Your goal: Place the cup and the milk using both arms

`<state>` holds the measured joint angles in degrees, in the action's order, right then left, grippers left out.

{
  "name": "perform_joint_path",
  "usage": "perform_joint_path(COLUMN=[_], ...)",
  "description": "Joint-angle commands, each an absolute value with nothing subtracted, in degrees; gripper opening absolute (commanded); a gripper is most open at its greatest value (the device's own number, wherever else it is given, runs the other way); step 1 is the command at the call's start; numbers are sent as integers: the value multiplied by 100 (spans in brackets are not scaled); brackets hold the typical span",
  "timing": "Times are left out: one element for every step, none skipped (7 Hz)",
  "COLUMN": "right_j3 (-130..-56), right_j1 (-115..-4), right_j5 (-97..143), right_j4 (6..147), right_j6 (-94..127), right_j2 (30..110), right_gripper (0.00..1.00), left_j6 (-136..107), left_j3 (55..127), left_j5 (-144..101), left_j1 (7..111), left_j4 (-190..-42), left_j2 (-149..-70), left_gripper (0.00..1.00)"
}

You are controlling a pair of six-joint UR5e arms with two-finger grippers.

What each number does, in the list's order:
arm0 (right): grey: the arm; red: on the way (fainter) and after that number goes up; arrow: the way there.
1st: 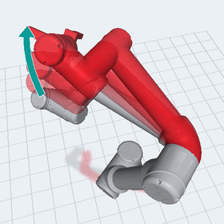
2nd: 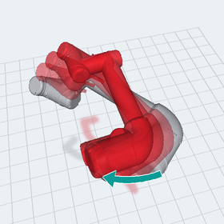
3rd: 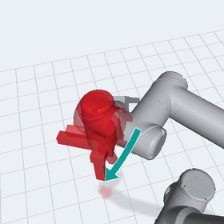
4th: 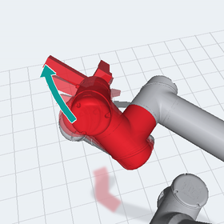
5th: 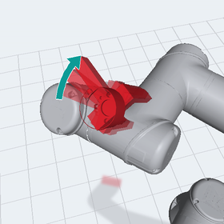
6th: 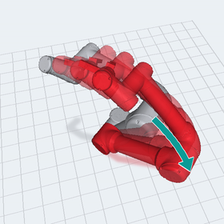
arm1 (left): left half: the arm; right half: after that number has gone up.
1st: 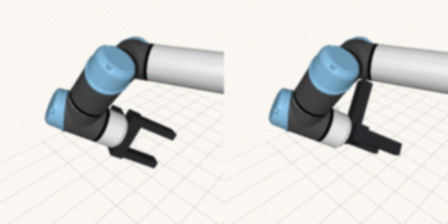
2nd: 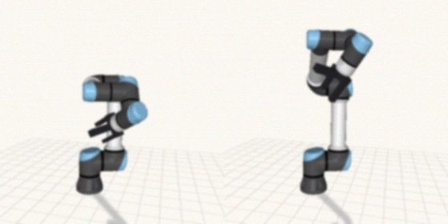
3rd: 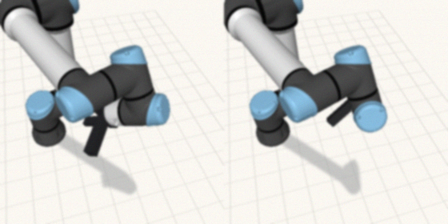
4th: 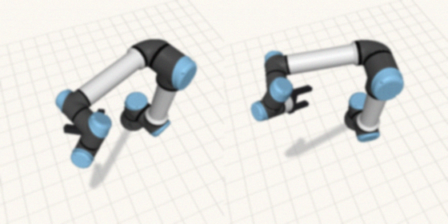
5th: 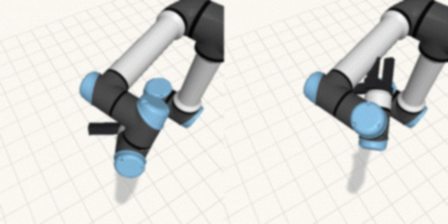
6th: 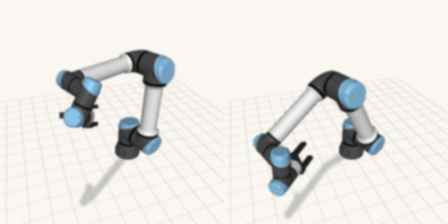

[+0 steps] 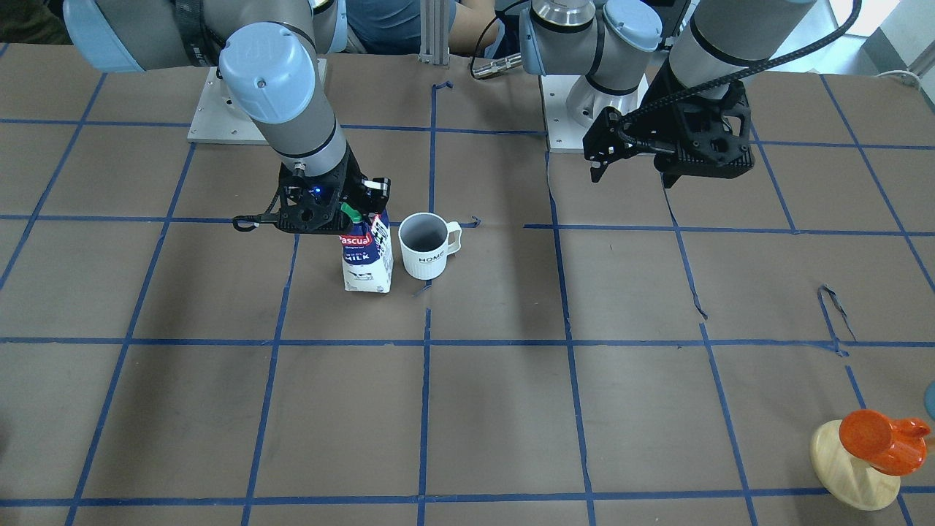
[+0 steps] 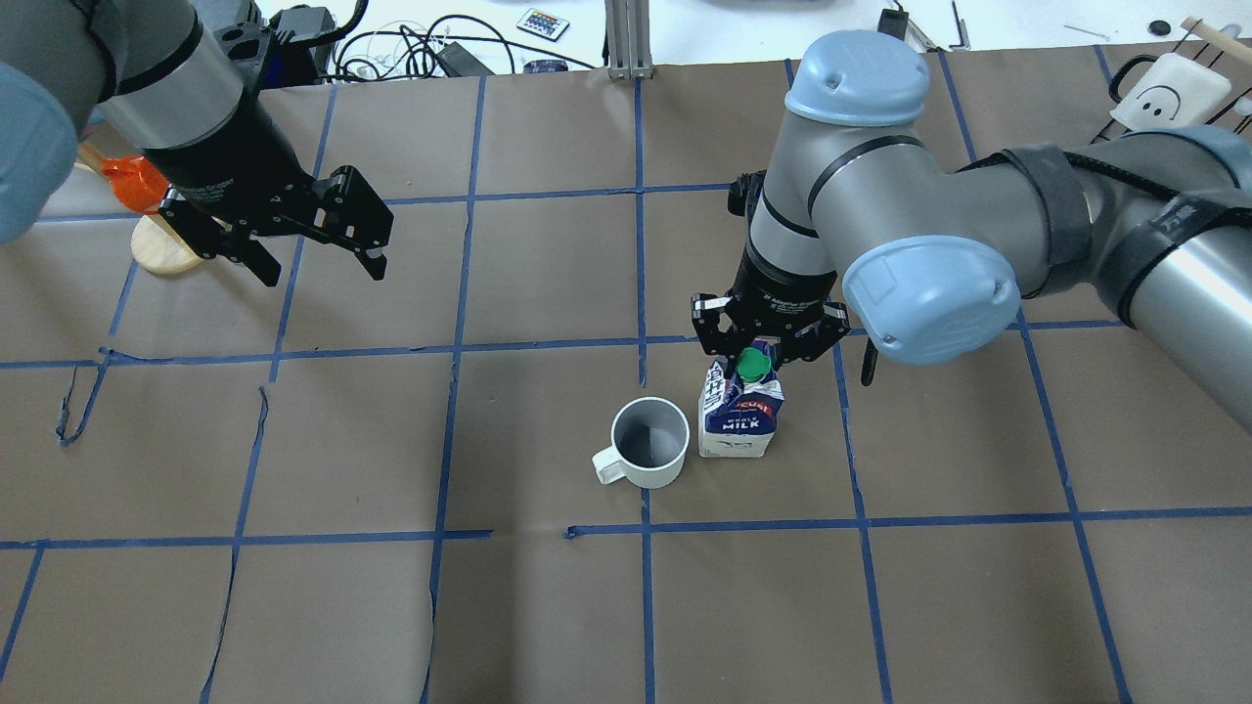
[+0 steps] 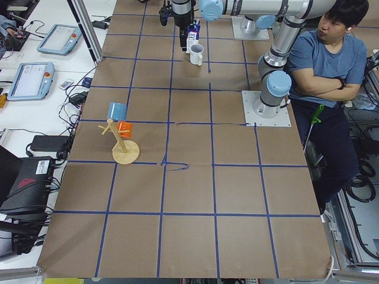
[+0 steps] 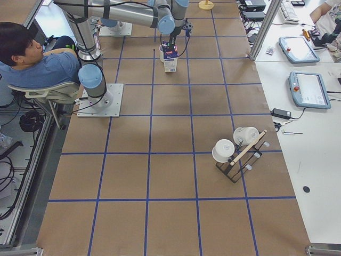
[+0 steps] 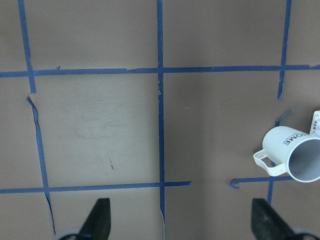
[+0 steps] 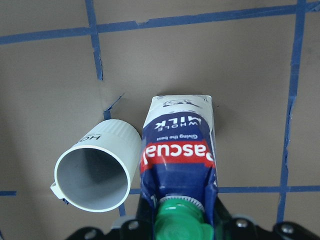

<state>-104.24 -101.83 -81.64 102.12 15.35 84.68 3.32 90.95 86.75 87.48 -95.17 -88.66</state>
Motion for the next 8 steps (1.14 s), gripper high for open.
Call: perform_joint_path(right_j3=[-10441, -10441, -10433, -10407, -10345, -10188, -9917, -9749], right_j1=[-10213, -10213, -10204, -10195, -10187, -10073, -10046, -10028], right_j5=[-8165, -8165, -8174, -8235, -8270, -8262, -8384, -8776], right_j4=[10222, 10222, 10230, 10222, 10222, 10222, 10126, 10021], right_j6=[1564, 1564, 1556, 1503, 1494, 1477, 1468, 1416], right_j2=[8464, 8464, 8455, 8455, 8481, 8508, 8508, 8508], right_gripper=[39, 48, 86, 100, 100, 100, 100, 100], left_j6=[334, 334, 334, 334, 334, 334, 334, 334], left_j3=[9097, 9097, 9097, 9097, 9097, 9097, 9097, 9097], left_j5=[8675, 8684, 8675, 8684, 8684, 8684, 8684, 8684], left_j1=[8754, 8745, 8745, 8745, 8745, 8745, 8754, 8745], left_j4=[-9536, -9527, -9527, -9527, -9527, -9527, -9527, -9527], left_j2=[-8859, -8859, -8859, -8859, -8859, -8859, -8859, -8859], left_gripper=[100, 100, 100, 100, 100, 100, 100, 100])
